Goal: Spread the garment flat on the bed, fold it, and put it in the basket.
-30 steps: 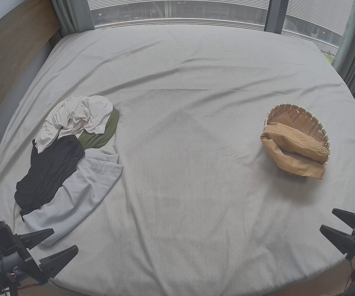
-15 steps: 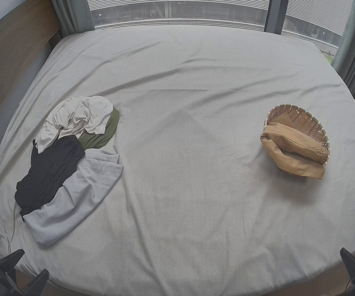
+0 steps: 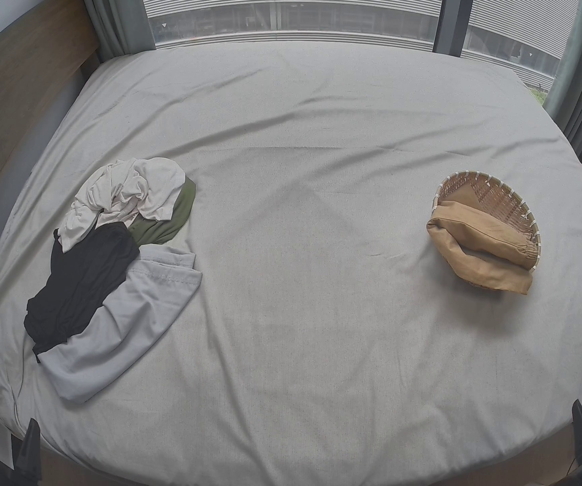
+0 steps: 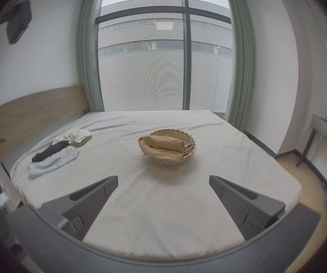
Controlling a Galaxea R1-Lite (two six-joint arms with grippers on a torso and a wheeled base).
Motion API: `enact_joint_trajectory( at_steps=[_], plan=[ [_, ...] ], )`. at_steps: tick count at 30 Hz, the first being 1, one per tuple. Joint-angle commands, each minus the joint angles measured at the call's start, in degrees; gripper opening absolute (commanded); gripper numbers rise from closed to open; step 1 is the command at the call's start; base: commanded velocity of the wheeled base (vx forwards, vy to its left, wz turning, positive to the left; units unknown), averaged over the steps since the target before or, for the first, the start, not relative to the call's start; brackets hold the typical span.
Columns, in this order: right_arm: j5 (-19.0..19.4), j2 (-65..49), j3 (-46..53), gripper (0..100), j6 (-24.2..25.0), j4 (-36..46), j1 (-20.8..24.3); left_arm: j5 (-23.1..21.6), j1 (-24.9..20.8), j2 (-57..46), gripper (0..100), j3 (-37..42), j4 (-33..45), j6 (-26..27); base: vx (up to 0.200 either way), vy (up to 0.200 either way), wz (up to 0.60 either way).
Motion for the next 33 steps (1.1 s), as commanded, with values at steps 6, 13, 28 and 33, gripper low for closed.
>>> enact_joint_trajectory(
  at_steps=[6,13,28,33],
  plan=[
    [0.24,-1.38,1.79,100,2.60,-0.53,0.33,0.36,0.19,-1.18,100,1.21,-1.88,5.19,0.000,0.000,0.00],
    [0.15,-0.23,1.70,100,1.72,-0.62,0.59,-0.43,0.10,-1.18,100,1.21,-0.91,0.18,0.000,0.000,0.00],
    [0.07,-0.76,1.79,100,2.52,-0.79,0.24,-2.10,0.19,-1.27,100,1.21,0.58,1.50,0.000,0.000,0.00],
    [0.07,-0.76,1.79,100,2.52,-0.79,0.33,-2.10,0.10,-1.27,100,1.21,0.67,1.50,0.000,0.000,0.00]
  ],
)
